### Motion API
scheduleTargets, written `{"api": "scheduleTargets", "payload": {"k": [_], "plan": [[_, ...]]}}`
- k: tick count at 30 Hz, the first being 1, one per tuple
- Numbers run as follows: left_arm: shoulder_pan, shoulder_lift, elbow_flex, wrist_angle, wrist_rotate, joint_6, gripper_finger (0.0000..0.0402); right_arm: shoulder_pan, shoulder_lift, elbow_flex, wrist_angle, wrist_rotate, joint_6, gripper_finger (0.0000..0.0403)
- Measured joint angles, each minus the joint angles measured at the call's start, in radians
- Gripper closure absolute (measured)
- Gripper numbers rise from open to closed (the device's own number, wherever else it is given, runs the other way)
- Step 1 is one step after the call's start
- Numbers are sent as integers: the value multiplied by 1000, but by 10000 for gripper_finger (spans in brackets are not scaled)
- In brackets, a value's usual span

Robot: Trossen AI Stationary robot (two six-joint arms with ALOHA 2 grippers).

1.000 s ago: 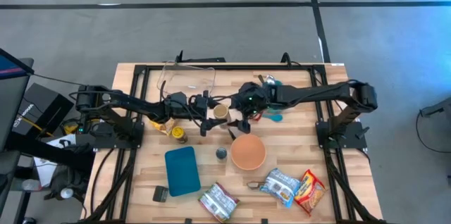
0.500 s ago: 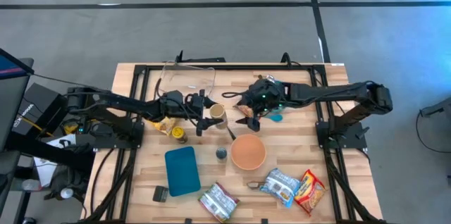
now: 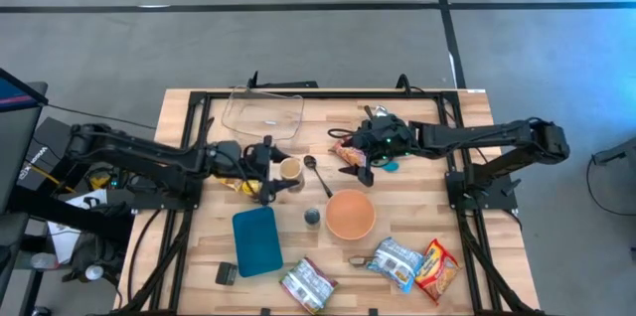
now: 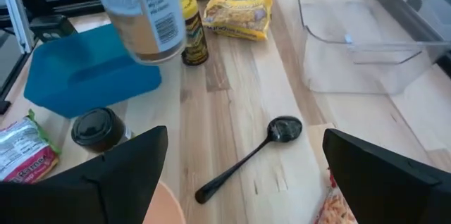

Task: Pick & Place Food Item
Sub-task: Put the gold seasoning bottle into the blue bin

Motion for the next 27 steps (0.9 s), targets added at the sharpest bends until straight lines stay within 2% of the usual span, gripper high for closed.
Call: {"api": "scheduleTargets", "payload": {"k": [7,17,27], "plan": [[-173,-14,0,-99,-195,-24,127,2,-1,0,35,67,-1,30],[-378,-14,0,-213,-456,-118,125,3,0,0,57,68,1,30],[-488,-18,0,-392,-488,-272,126,2,0,0,55,68,23,30]]}}
